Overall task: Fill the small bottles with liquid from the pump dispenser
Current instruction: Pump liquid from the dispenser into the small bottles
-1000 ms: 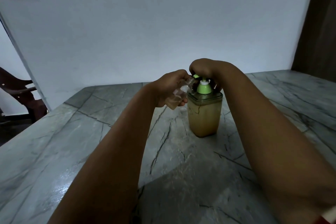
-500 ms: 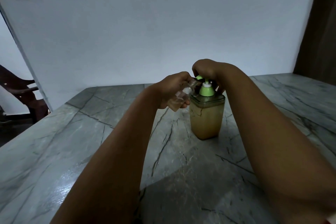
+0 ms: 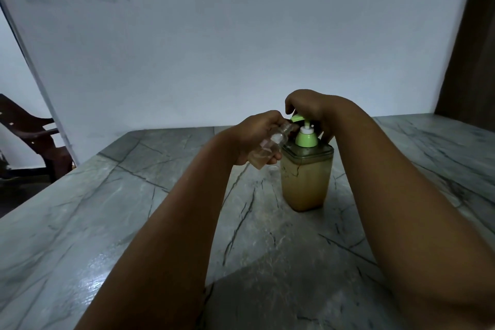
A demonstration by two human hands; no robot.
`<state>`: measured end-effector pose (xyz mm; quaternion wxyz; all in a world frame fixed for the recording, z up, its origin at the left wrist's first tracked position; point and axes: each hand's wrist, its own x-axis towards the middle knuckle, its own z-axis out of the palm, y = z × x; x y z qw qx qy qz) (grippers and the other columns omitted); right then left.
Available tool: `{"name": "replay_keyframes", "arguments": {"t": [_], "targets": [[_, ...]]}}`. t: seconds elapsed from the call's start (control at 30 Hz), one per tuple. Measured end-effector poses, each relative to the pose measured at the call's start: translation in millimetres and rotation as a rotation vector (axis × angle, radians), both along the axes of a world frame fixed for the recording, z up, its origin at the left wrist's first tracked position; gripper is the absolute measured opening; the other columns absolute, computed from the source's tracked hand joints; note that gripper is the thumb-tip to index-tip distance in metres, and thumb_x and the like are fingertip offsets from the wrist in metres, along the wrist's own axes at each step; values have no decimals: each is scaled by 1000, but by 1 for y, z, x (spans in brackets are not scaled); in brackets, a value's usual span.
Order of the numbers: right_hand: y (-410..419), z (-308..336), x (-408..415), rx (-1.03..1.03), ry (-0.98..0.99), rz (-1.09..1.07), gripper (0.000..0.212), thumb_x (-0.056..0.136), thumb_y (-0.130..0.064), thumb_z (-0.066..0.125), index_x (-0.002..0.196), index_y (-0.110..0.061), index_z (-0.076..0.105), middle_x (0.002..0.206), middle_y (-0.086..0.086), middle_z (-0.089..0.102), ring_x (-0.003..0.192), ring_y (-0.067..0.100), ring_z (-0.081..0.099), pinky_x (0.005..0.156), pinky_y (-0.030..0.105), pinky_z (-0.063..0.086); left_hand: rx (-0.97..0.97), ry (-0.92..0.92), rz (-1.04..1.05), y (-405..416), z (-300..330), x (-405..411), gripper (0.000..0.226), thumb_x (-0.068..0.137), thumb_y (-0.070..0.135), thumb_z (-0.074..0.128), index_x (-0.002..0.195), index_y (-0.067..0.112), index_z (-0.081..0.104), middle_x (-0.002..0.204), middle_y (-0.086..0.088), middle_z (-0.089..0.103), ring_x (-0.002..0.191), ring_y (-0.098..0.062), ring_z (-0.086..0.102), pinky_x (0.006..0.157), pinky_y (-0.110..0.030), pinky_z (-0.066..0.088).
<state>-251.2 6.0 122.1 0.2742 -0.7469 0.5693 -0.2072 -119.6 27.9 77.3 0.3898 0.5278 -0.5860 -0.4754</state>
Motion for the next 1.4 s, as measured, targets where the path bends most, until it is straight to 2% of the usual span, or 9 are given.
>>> {"name": "replay_keyframes", "arguments": {"t": [0.17, 0.33, 0.57, 0.67, 0.87, 1.0, 1.1, 1.23, 1.4], "targets": [[3, -1, 5, -6, -52, -7, 20, 90, 5, 37, 72, -2, 34, 74, 33, 38, 59, 41, 38, 59, 34, 46, 3, 3, 7, 0, 0, 0, 32, 95, 30, 40, 97, 3, 57, 54, -7, 58, 46, -18, 56, 45, -21, 46], [2, -5, 4, -58, 98, 50, 29, 92, 4, 34, 64, -6, 36, 63, 10, 35, 58, 25, 34, 51, 23, 32, -10, -1, 22, 0, 0, -1, 29, 94, 29, 41, 90, 5, 58, 57, -8, 58, 47, -18, 56, 45, -21, 46], [2, 0, -3, 6, -39, 18, 19, 94, -13, 35, 76, -8, 39, 67, 10, 40, 63, 24, 38, 62, 28, 36, 2, 13, -2, 2, 1, -2, 32, 95, 29, 40, 103, 3, 56, 55, -6, 57, 47, -19, 55, 45, -21, 46], [2, 0, 2, 3, -7, 28, 6, 92, -7, 37, 89, -5, 42, 77, 15, 44, 75, 27, 43, 61, 29, 39, 3, 10, 2, 1, 1, -1, 31, 95, 29, 40, 102, 4, 56, 54, -5, 57, 49, -19, 55, 45, -22, 46], [1, -2, 3, -62, 124, 84, 12, 93, -5, 35, 85, -4, 43, 67, 11, 42, 55, 20, 36, 52, 24, 34, -8, -4, 5, 1, 1, -1, 31, 95, 30, 40, 95, 3, 56, 54, -6, 57, 48, -18, 55, 44, -22, 46], [4, -3, 5, -51, 129, 81, 17, 92, -3, 35, 90, 0, 52, 76, 26, 47, 52, 19, 33, 50, 35, 41, -20, -15, 16, 1, 2, -2, 31, 95, 29, 41, 93, 2, 56, 60, -11, 56, 47, -17, 56, 44, -21, 46], [5, 0, 1, -19, 32, 64, 14, 94, -10, 36, 81, -6, 42, 69, 10, 41, 58, 21, 36, 55, 26, 35, -29, -12, 12, 1, 1, -2, 30, 95, 29, 41, 91, 4, 57, 59, -8, 57, 47, -17, 56, 45, -21, 46], [8, 4, -2, 49, -28, 36, 20, 92, -25, 39, 80, -11, 45, 69, 6, 44, 58, 21, 39, 62, 27, 37, -15, -3, 11, 0, 1, -1, 30, 95, 30, 40, 89, 7, 59, 56, -7, 58, 49, -18, 55, 46, -22, 46], [15, 4, 2, -12, 69, 98, 13, 95, -6, 33, 88, 0, 43, 64, 10, 42, 52, 19, 35, 52, 22, 31, -18, -5, 15, 1, 1, -1, 31, 95, 29, 41, 86, 6, 58, 53, -6, 58, 47, -17, 55, 45, -22, 47]]}}
